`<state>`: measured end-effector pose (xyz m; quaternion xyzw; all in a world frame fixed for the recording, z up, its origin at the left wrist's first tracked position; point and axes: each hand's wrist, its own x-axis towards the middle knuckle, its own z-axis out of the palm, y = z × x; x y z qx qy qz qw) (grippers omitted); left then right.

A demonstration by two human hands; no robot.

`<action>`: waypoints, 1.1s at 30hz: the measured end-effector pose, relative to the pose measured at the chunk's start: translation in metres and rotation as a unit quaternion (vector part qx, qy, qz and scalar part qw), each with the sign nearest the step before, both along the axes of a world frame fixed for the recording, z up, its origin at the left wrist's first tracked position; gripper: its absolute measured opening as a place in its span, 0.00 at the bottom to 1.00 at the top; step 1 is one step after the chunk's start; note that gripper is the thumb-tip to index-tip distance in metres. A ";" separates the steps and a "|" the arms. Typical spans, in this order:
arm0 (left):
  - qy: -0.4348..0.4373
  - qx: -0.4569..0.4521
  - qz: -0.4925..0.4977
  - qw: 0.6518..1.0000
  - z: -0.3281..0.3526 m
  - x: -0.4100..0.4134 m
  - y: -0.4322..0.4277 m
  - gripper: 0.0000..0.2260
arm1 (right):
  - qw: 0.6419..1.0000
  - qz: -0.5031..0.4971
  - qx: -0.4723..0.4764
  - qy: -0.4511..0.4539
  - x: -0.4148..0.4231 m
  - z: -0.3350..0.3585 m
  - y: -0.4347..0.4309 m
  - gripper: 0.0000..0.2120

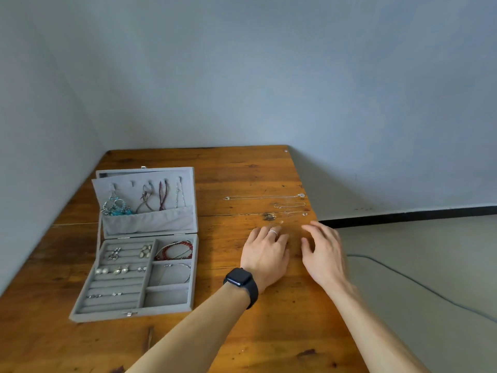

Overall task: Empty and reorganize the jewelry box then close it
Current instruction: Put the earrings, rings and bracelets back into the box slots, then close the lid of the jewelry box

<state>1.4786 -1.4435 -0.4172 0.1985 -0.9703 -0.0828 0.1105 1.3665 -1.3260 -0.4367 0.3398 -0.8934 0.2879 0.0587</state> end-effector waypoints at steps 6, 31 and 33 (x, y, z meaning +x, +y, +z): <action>0.004 -0.054 0.006 0.999 0.034 0.092 -0.015 0.20 | 0.997 0.067 -0.027 0.015 0.079 0.020 0.013 0.13; 0.185 0.292 0.277 0.897 0.088 0.264 -0.204 0.29 | 0.975 0.184 0.057 -0.110 0.206 0.037 -0.111 0.28; 0.208 0.330 0.281 0.877 0.095 0.252 -0.222 0.32 | 0.973 0.188 0.061 -0.115 0.205 0.026 -0.116 0.29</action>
